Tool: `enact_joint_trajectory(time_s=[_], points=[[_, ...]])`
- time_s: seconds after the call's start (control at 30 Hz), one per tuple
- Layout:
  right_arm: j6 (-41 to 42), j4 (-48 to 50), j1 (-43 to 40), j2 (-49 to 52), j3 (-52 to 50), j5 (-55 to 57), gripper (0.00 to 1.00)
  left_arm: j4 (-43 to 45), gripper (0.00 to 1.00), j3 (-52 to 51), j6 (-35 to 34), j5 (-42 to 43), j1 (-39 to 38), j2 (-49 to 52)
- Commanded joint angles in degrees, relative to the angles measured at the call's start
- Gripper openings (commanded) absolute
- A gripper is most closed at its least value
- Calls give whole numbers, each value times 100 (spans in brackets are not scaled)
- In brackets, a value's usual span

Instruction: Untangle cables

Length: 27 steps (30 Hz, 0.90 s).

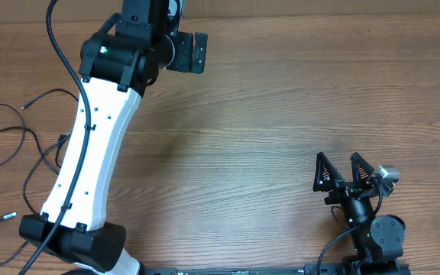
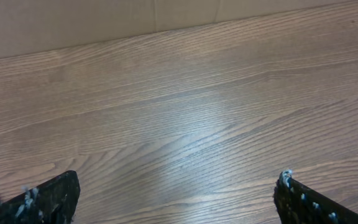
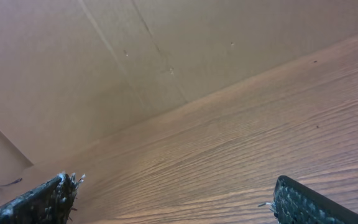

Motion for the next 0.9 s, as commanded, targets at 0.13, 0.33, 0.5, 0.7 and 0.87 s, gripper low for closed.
enact_joint_trajectory(time_s=[0.13,0.33,0.5,0.7,0.87], points=[[4,44,4,-63,-57,-48,100,4,100,59,-81,42,0,28],[4,44,4,-63,-57,-46,100,-85,99,61,-13,0,0,4],[4,44,4,-63,-57,-48,100,-1029,100,61,68,-111,107,-13],[4,44,4,-63,-57,-48,100,-1405,100,28,-254,208,514,-256],[4,44,4,-63,-57,-48,100,-946,100,-387,-164,448,553,-1143]])
